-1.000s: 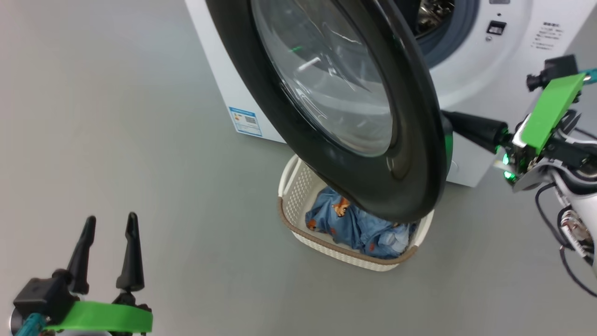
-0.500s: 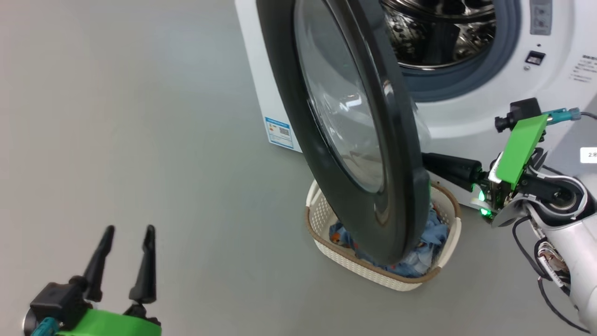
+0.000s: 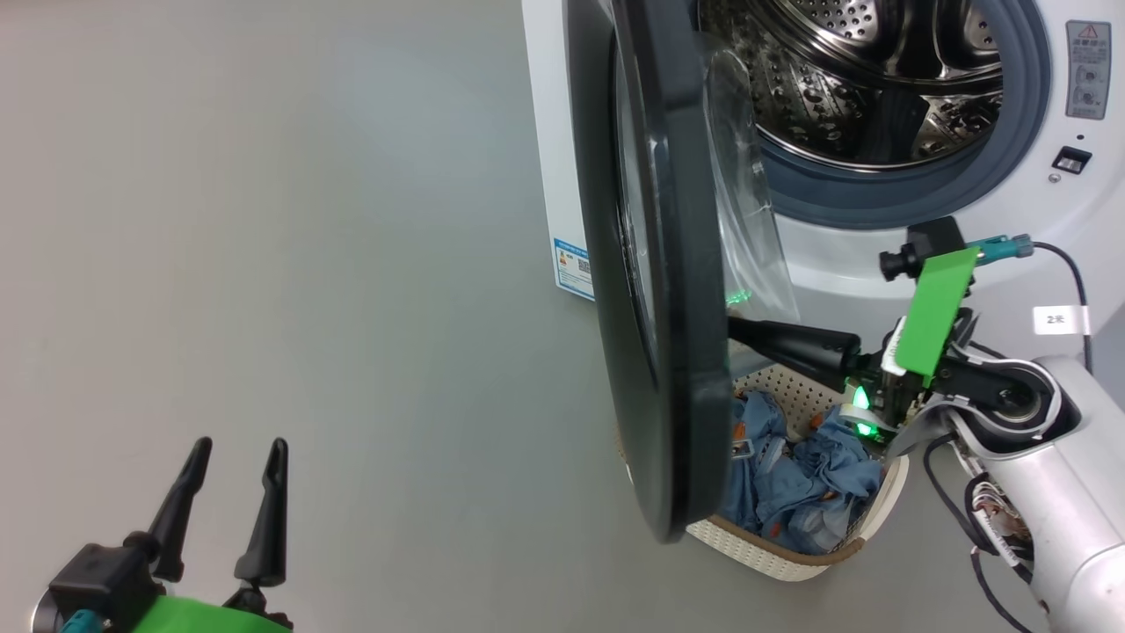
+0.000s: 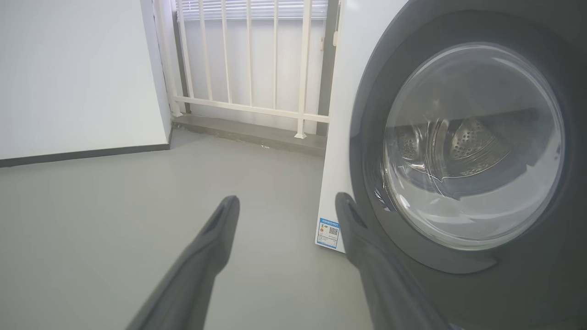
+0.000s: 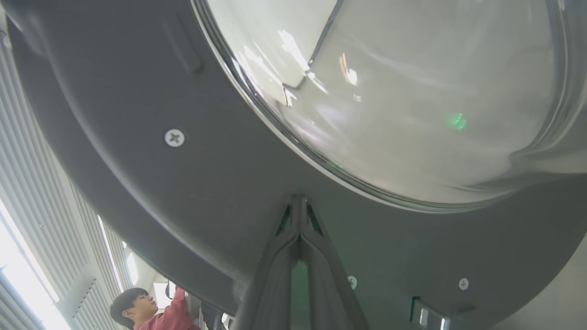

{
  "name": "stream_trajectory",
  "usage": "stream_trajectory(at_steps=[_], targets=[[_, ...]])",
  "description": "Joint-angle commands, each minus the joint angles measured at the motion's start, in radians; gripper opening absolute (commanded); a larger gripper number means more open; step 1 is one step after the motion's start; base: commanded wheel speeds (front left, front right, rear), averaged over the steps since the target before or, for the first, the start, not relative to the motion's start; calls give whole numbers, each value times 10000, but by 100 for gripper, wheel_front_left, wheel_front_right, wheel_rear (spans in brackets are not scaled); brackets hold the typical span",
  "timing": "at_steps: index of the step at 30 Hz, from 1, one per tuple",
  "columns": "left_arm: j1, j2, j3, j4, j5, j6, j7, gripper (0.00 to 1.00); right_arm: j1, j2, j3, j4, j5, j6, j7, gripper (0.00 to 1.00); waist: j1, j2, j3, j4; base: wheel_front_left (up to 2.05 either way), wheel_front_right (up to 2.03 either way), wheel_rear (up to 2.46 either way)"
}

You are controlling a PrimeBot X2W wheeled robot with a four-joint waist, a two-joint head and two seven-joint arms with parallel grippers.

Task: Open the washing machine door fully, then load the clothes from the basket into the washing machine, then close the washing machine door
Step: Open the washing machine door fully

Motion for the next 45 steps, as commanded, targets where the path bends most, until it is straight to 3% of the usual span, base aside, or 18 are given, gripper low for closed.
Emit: stream_trajectory(at_steps=[1,23,31,33,34,35,36,45], targets=[[-148,295,405,-290,41,-21,-63,100,-32,187,64,-284,-55,60,161,0,0,0,-15,18,0,0,0],[-64,272,294,-82,213,-21,-63,100,215,721,-409,-285,-381,60,475,0,0,0,-308,-65,0,0,0],[-55,408,125,35,189,-21,-63,100,655,785,-1012,-1269,-511,60,105,0,0,0,-570,-486,0,0,0],[-75,452,103,52,142,-21,-63,100,812,815,-1205,-1718,-593,60,-55,32,0,0,-608,-668,0,0,0],[-71,454,88,41,134,-21,-63,100,895,827,-1289,-1962,-668,60,-146,43,0,0,-626,-763,0,0,0],[-58,453,81,18,142,-21,-63,100,979,828,-1358,-2223,-790,60,-259,77,0,0,-639,-863,0,0,0],[-49,449,82,-9,147,-21,-63,100,1063,811,-1417,-2498,-983,60,-424,100,0,0,-647,-965,0,0,0],[-78,385,156,-99,164,-21,-63,100,1756,234,-1107,-4528,-3481,60,-2977,100,0,0,-696,-1930,0,0,0]])
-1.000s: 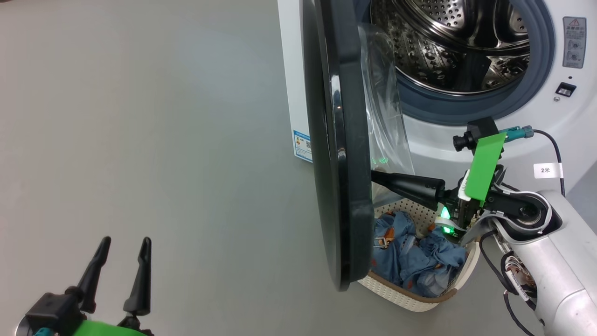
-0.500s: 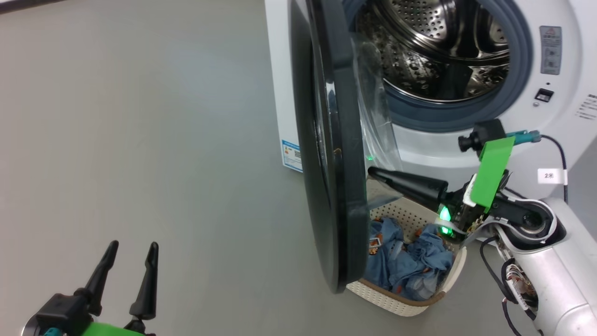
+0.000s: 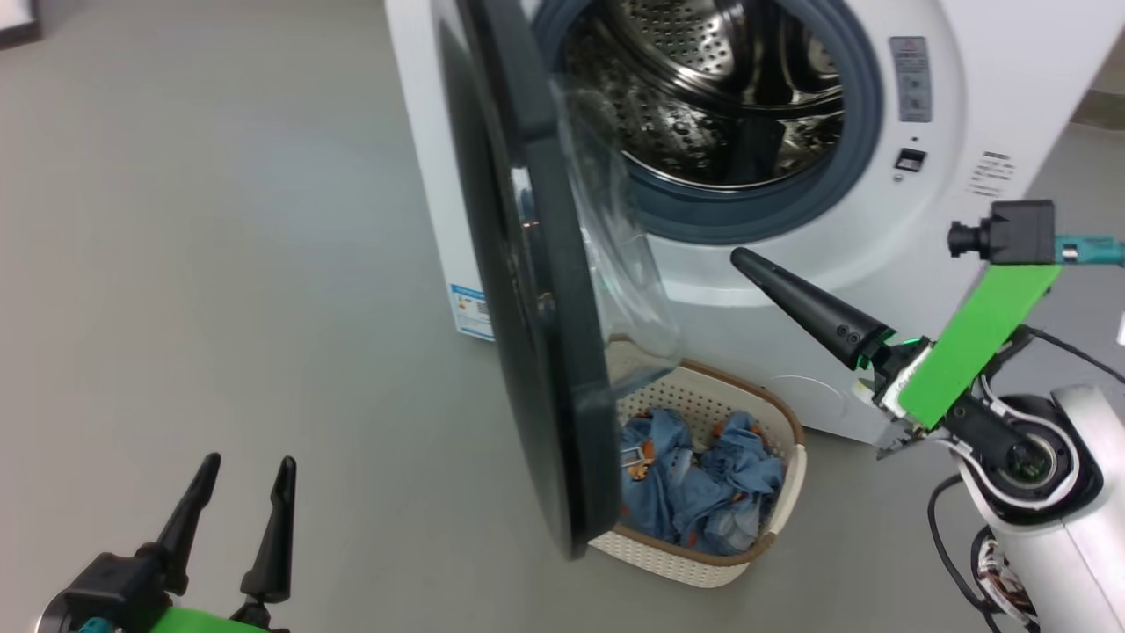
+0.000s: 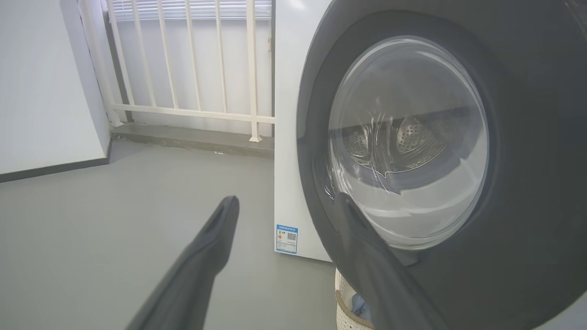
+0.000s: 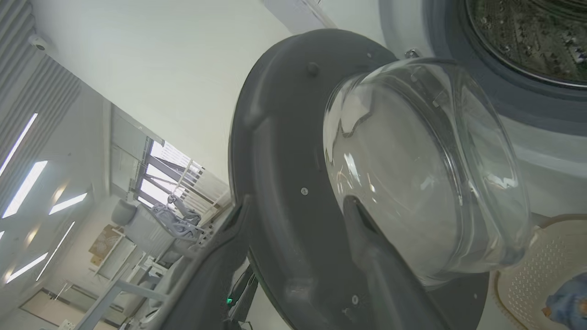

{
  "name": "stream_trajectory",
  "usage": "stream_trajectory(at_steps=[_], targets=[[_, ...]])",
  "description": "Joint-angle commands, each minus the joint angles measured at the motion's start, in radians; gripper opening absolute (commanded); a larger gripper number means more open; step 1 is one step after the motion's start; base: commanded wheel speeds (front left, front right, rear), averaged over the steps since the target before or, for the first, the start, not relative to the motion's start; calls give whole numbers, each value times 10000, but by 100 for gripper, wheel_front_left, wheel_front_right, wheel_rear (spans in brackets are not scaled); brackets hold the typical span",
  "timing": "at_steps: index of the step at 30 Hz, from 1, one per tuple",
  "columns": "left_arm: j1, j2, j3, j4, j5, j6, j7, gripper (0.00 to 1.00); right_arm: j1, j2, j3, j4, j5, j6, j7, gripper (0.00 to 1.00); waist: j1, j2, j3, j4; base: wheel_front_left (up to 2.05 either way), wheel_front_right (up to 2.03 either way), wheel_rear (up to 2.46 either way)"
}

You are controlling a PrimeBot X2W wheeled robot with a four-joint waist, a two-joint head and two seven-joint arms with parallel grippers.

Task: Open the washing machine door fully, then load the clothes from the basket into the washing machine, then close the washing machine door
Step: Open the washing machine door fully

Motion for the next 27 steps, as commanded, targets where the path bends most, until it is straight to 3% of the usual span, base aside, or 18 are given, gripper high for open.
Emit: stream_trajectory(at_steps=[1,10,20,27], targets=[[-252,168,407,-286,9,-21,-63,100,127,-300,322,-520,-505,60,-624,100,0,0,-50,-497,0,0,0],[-150,90,631,-376,125,-10,-63,100,705,-1733,1441,-976,-1824,60,-3969,100,0,0,-125,-1456,0,0,0],[-20,9,809,-450,209,-10,-63,100,1231,-2783,2166,-545,-3089,60,-6942,100,0,0,-189,-2022,0,0,0],[110,-72,975,-691,350,-1,-63,100,1801,-2752,1920,298,-3719,60,-7949,100,0,0,-216,-2403,0,0,0]])
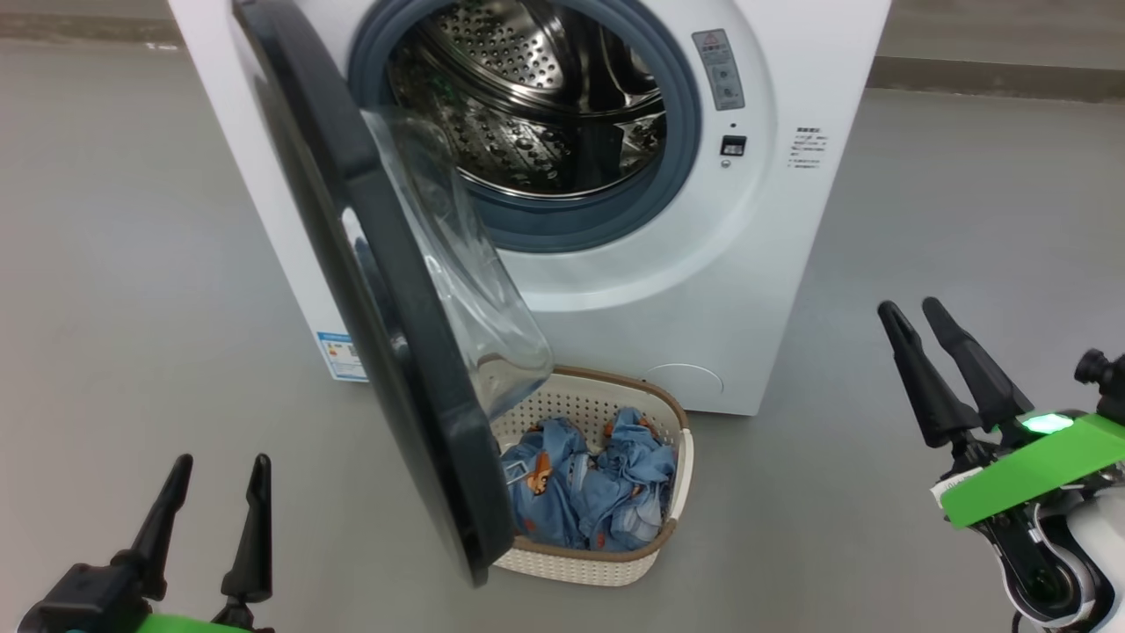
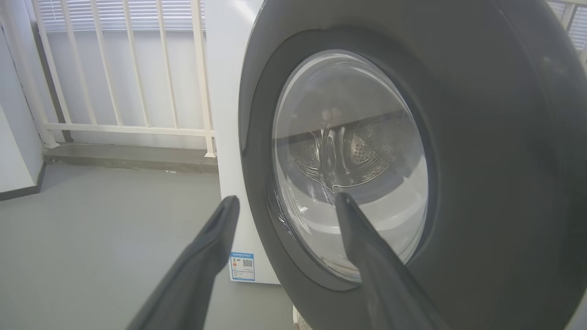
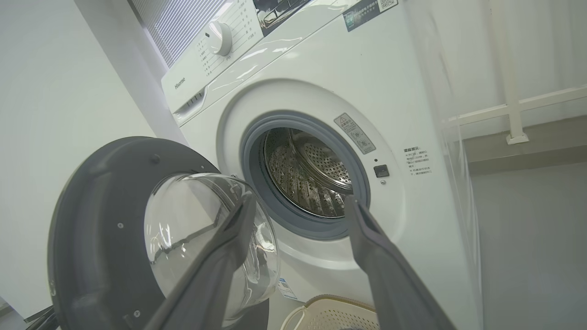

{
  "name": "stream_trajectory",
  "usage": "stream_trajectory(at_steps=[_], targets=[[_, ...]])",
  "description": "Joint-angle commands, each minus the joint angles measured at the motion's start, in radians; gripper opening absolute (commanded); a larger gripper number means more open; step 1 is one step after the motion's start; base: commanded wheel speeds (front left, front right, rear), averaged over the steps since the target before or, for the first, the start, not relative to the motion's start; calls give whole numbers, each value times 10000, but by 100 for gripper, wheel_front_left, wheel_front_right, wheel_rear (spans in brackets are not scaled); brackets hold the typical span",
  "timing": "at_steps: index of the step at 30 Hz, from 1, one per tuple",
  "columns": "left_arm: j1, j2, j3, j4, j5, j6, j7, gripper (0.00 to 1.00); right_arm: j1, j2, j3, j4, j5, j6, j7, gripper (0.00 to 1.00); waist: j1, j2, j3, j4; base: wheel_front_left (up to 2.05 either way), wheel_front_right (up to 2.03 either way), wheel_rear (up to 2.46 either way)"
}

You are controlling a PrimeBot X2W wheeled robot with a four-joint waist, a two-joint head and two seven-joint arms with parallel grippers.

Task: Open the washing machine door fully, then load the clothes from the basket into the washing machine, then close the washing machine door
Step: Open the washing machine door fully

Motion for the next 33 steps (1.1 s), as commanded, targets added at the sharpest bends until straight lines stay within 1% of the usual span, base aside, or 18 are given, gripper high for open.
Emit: stream_trajectory(at_steps=[1,8,14,21,26,33], targets=[[-125,155,400,-323,139,-3,-63,100,158,-138,-103,-89,-205,58,-161,100,0,0,-14,-135,0,0,0],[7,22,497,-409,198,-4,-63,100,1030,276,-913,256,-1105,58,-324,100,0,0,-38,-440,0,0,0],[61,-43,653,-448,206,-2,-63,100,1635,833,-1595,202,-2188,58,-333,100,0,0,28,-852,0,0,0],[115,-170,812,-533,243,-5,-63,100,1885,1150,-1754,508,-3329,58,-335,100,0,0,94,-1301,0,0,0],[130,-220,879,-491,253,-10,-63,100,2023,1385,-2005,790,-3645,58,-336,100,0,0,145,-1429,0,0,0],[124,-257,854,-491,293,-14,-63,100,2089,1438,-1949,1239,-4003,58,-336,100,0,0,168,-1437,0,0,0]])
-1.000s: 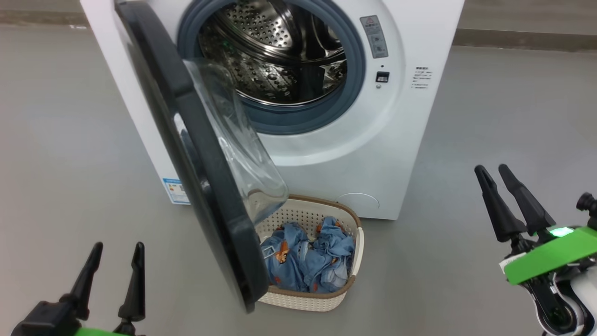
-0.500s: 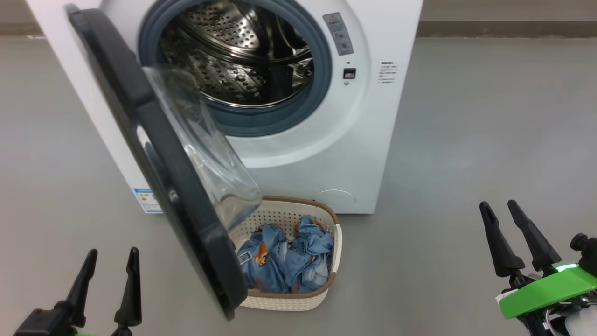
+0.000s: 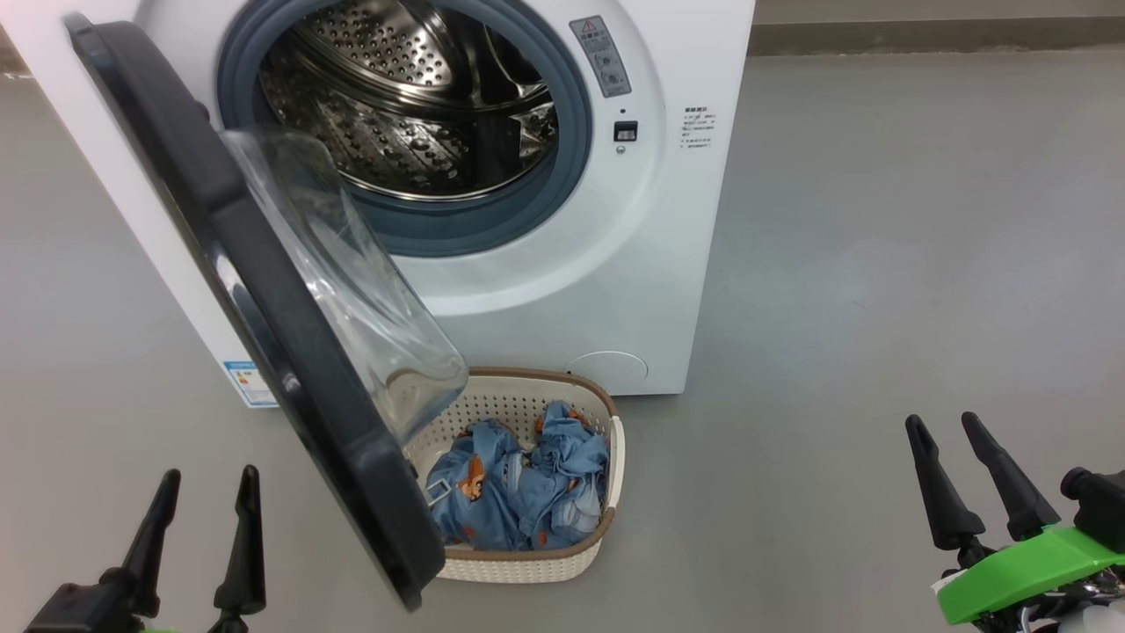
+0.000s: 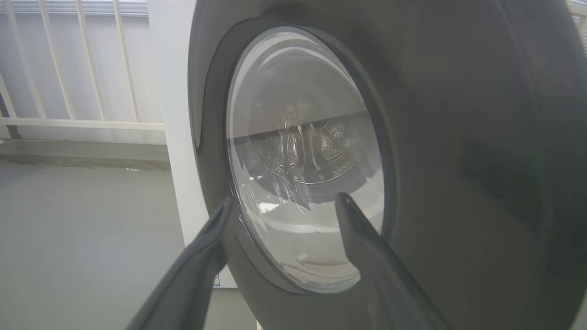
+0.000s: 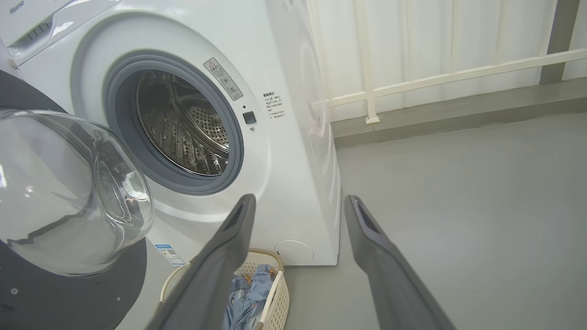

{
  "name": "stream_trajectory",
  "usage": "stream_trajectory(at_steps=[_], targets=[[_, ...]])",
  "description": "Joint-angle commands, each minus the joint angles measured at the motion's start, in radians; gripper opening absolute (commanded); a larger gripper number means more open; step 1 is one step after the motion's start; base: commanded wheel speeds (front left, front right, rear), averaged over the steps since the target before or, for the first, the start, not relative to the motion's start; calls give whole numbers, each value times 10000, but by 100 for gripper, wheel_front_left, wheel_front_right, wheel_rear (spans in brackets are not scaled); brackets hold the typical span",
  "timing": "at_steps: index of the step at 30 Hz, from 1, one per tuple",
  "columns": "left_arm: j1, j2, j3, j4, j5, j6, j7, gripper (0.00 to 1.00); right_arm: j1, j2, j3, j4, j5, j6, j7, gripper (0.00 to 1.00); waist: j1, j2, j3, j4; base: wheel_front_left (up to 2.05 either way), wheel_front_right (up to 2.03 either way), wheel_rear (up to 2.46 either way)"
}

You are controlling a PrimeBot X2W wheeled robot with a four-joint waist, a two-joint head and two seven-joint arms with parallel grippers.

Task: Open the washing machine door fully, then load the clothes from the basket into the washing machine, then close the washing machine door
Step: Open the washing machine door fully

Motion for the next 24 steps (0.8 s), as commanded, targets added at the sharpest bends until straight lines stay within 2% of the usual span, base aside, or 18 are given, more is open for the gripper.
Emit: stream_trajectory(at_steps=[1,24], targets=[[-232,123,354,-251,142,-15,-63,100,-30,-162,171,-171,-161,58,-121,100,0,0,2,12,0,0,0],[-254,117,141,-123,105,-22,-63,100,-322,-194,528,331,-346,58,-122,100,0,0,-133,73,0,0,0]])
